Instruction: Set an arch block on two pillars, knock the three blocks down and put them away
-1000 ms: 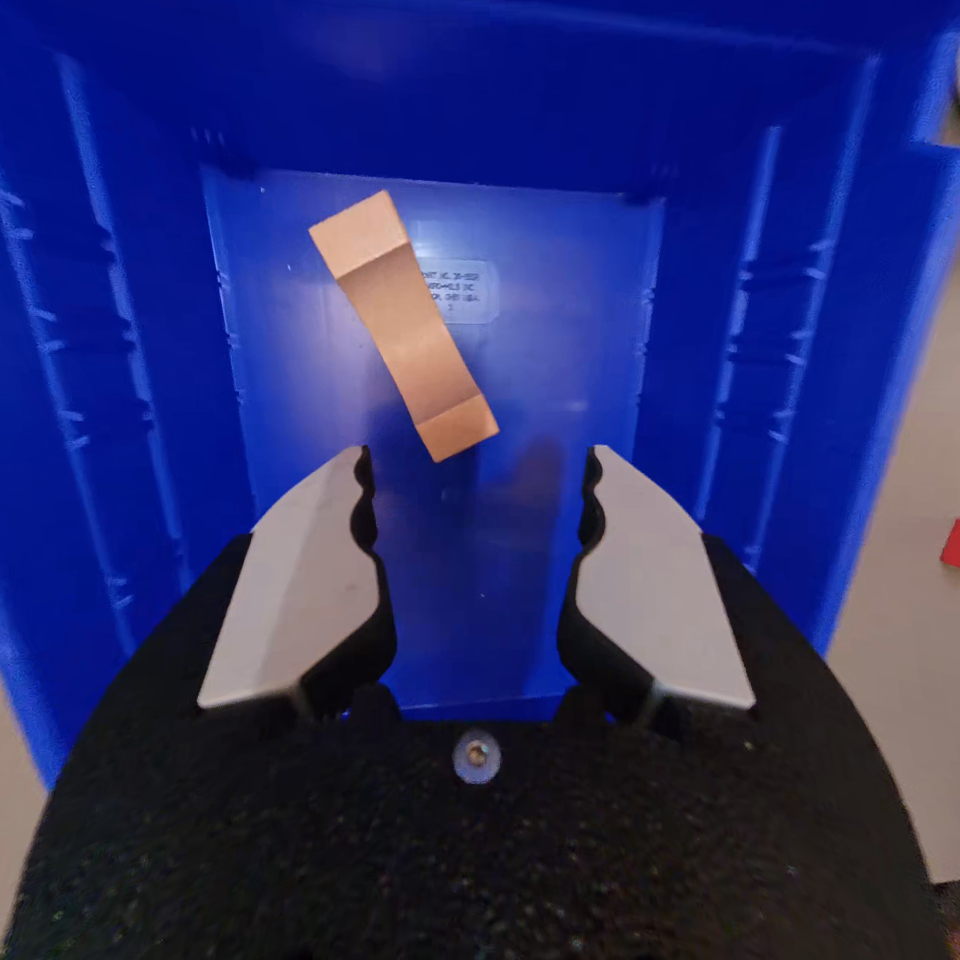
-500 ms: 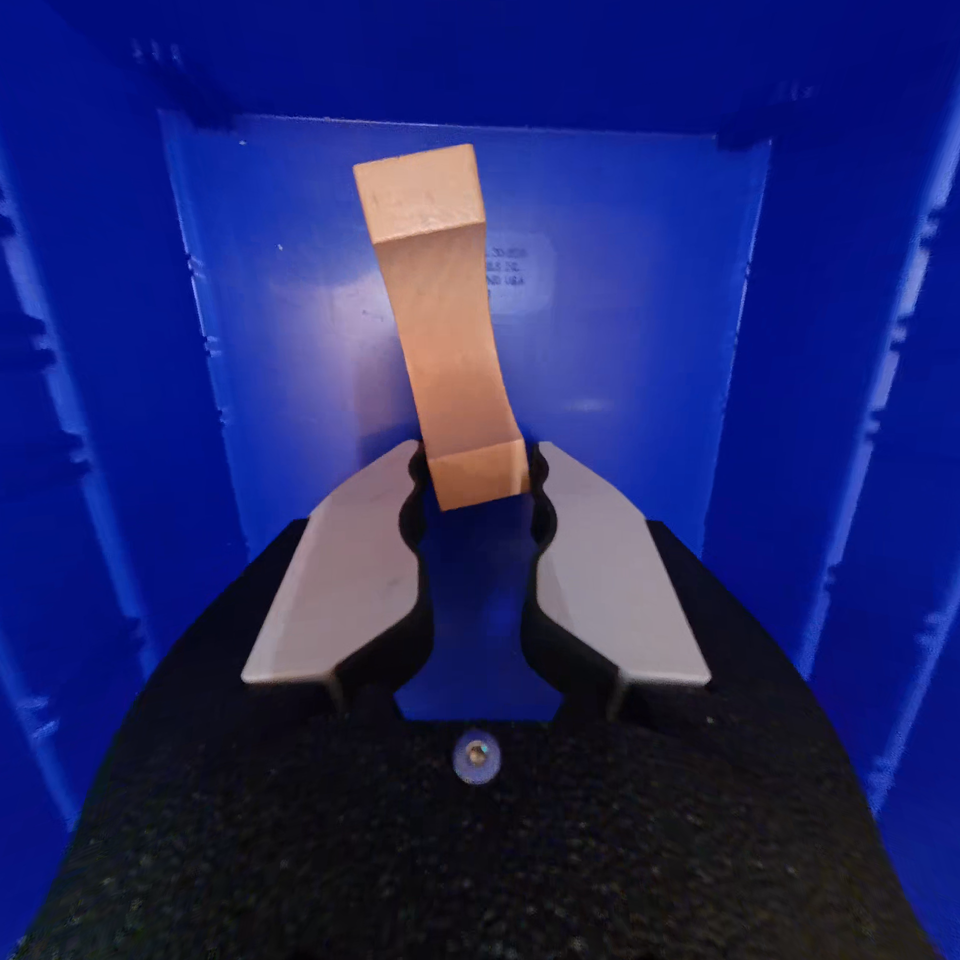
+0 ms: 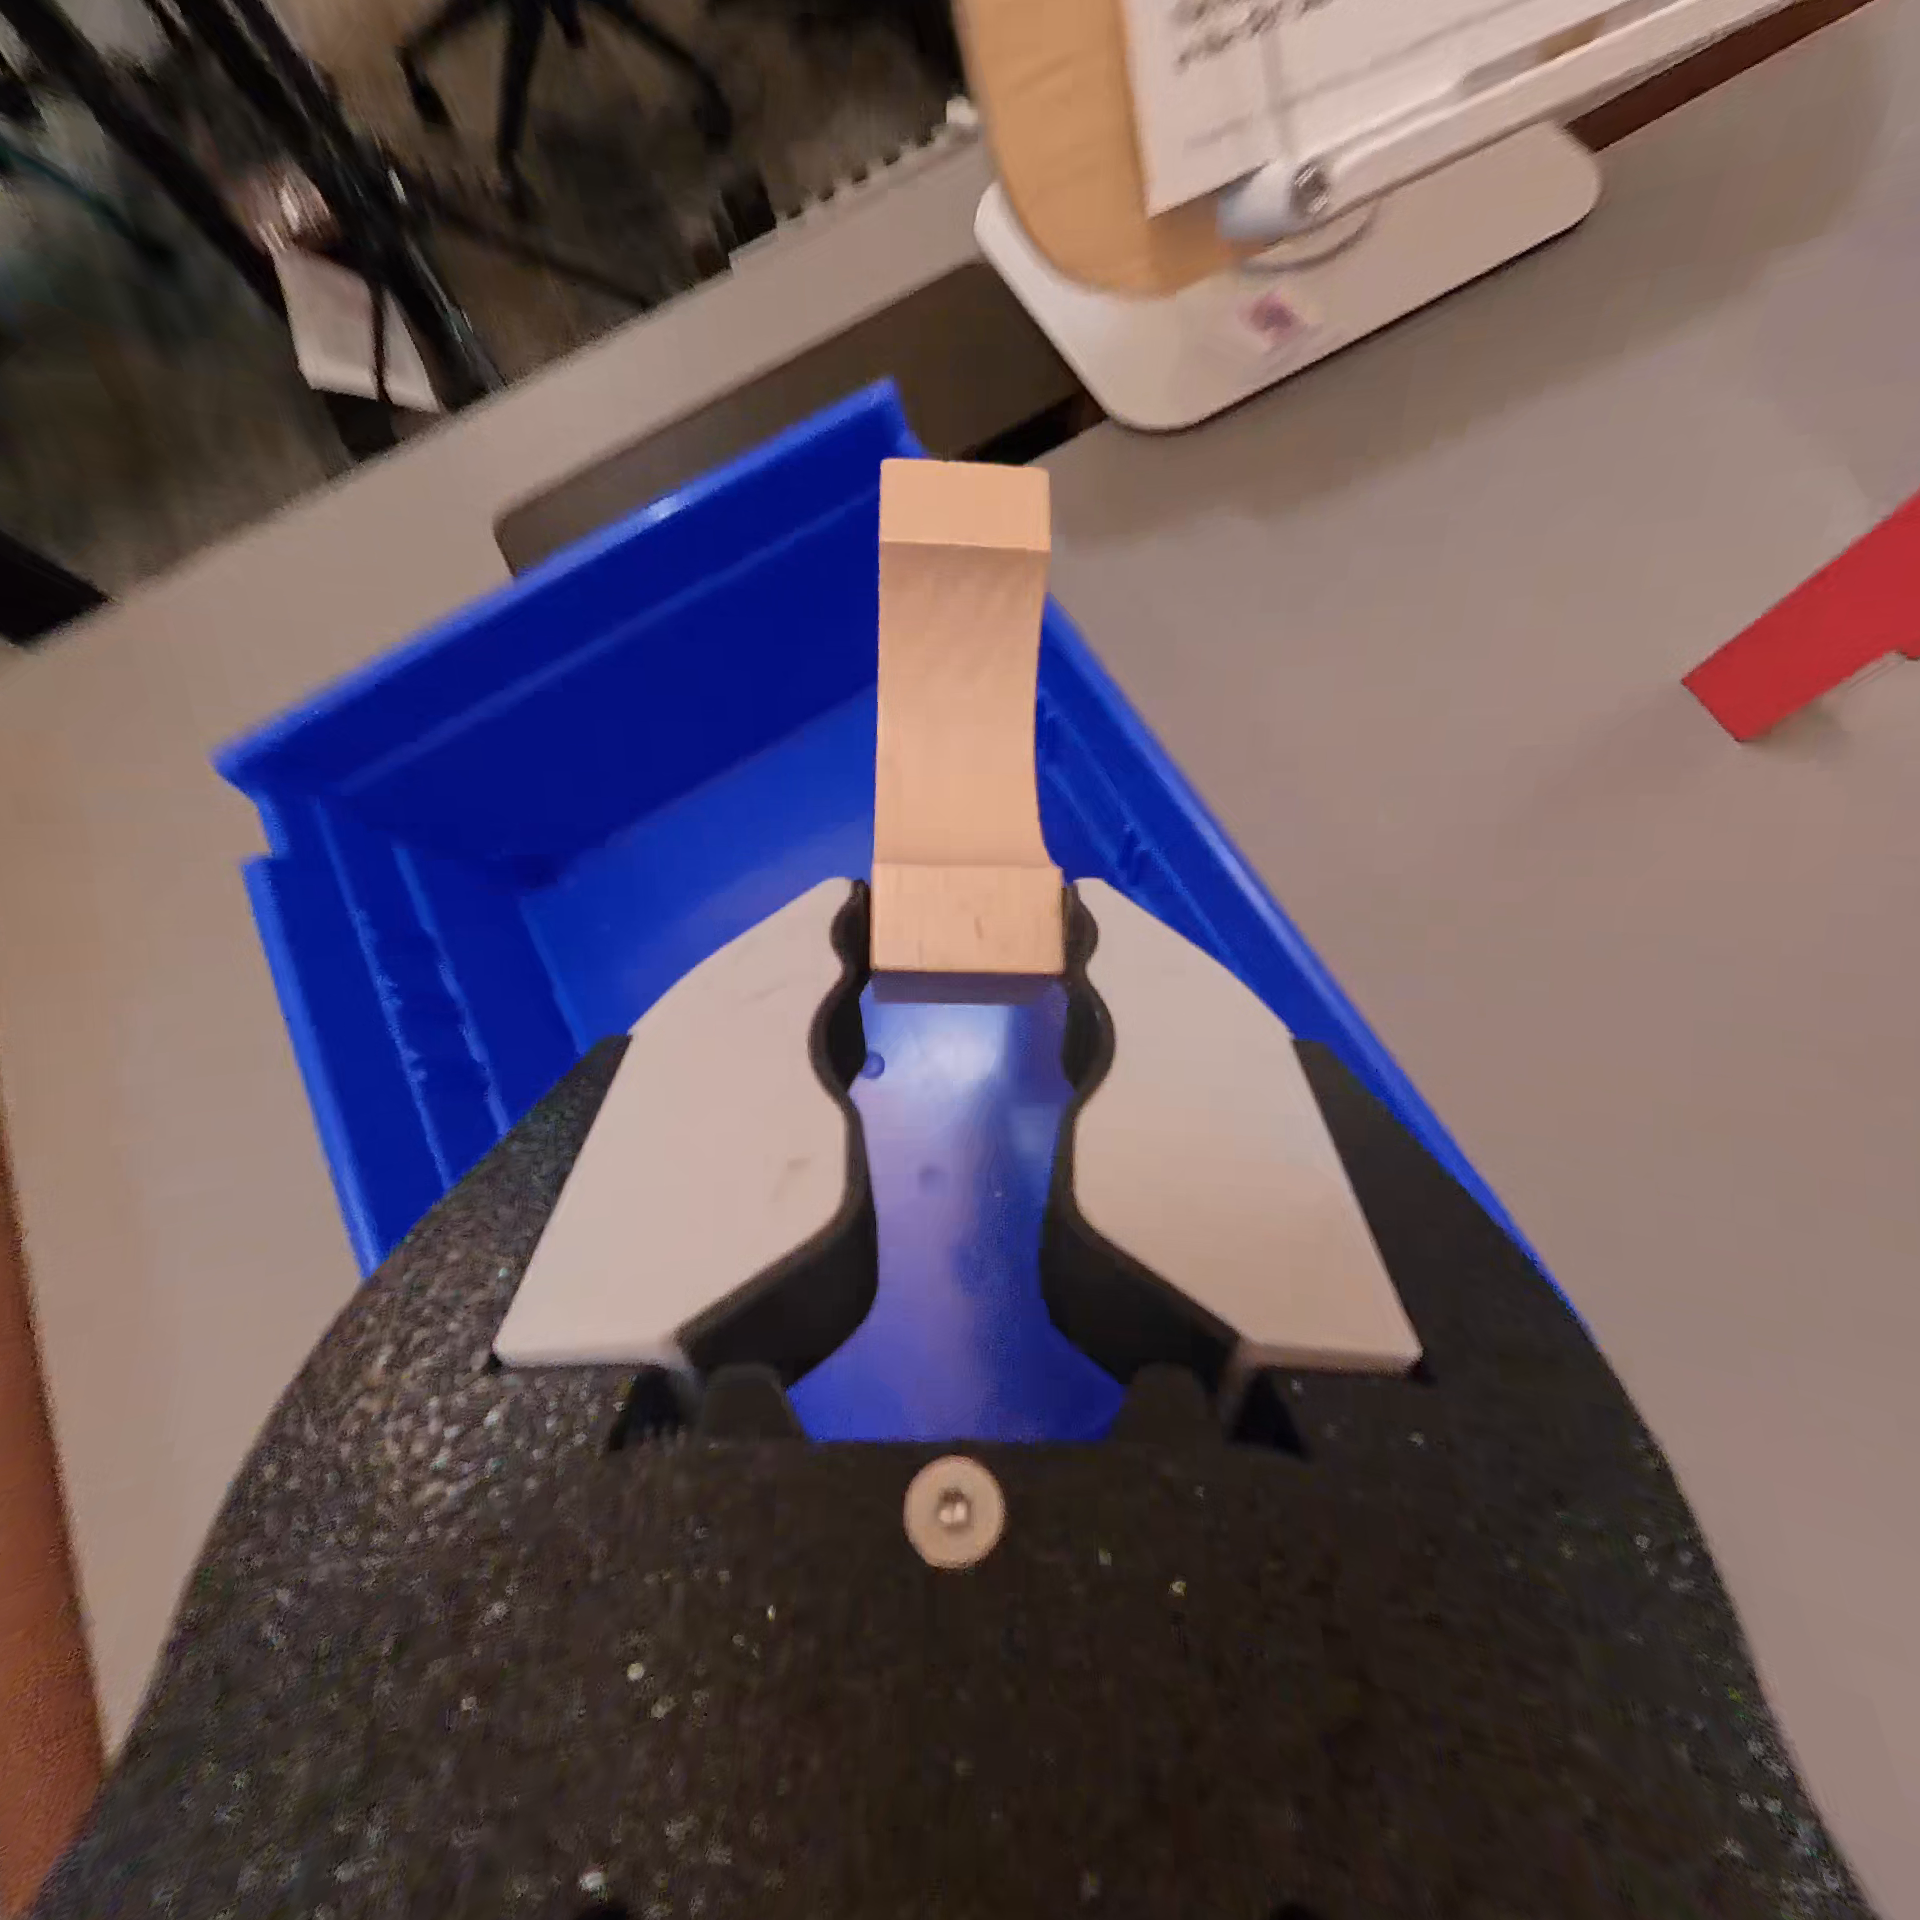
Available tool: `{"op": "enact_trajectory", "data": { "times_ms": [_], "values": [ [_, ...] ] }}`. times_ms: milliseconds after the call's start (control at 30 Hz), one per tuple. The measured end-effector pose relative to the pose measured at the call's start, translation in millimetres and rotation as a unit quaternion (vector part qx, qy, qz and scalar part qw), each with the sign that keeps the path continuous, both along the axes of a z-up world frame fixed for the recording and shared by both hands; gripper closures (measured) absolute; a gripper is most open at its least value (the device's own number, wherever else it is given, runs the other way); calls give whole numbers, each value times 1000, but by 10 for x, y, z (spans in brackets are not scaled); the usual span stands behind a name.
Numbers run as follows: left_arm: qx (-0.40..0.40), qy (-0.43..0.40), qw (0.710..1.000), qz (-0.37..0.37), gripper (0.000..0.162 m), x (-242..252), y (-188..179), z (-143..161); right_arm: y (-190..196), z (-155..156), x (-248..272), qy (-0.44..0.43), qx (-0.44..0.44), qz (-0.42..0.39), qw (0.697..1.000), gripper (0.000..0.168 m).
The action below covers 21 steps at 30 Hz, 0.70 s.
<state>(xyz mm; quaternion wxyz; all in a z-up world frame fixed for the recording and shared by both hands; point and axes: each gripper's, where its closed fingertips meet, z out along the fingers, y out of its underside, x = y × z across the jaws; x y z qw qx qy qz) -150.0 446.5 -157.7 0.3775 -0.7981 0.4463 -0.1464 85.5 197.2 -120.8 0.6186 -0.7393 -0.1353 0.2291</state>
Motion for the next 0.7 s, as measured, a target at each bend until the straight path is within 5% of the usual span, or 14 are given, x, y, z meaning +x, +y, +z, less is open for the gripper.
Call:
{"op": "enact_trajectory", "data": {
  "times_ms": [33, 333, 500, 700],
  "values": [
    [25, -2, 1000, -13, 127, 47, -63, 95, 51, 42, -29, 7, 1, 2, 1000, 103],
    [266, -9, 949, -171, 127, 841, -1000, 763, 415, 627, -264, 191, -38, 89, 977, 93],
    [406, 36, 883, -234, 127, 1231, -1430, 807, 529, 649, -272, 249, -90, 126, 956, 93],
    [443, 28, 844, -301, 128, 1595, -1865, 692, 509, 579, -288, 253, -101, 128, 954, 106]
  ]
}}
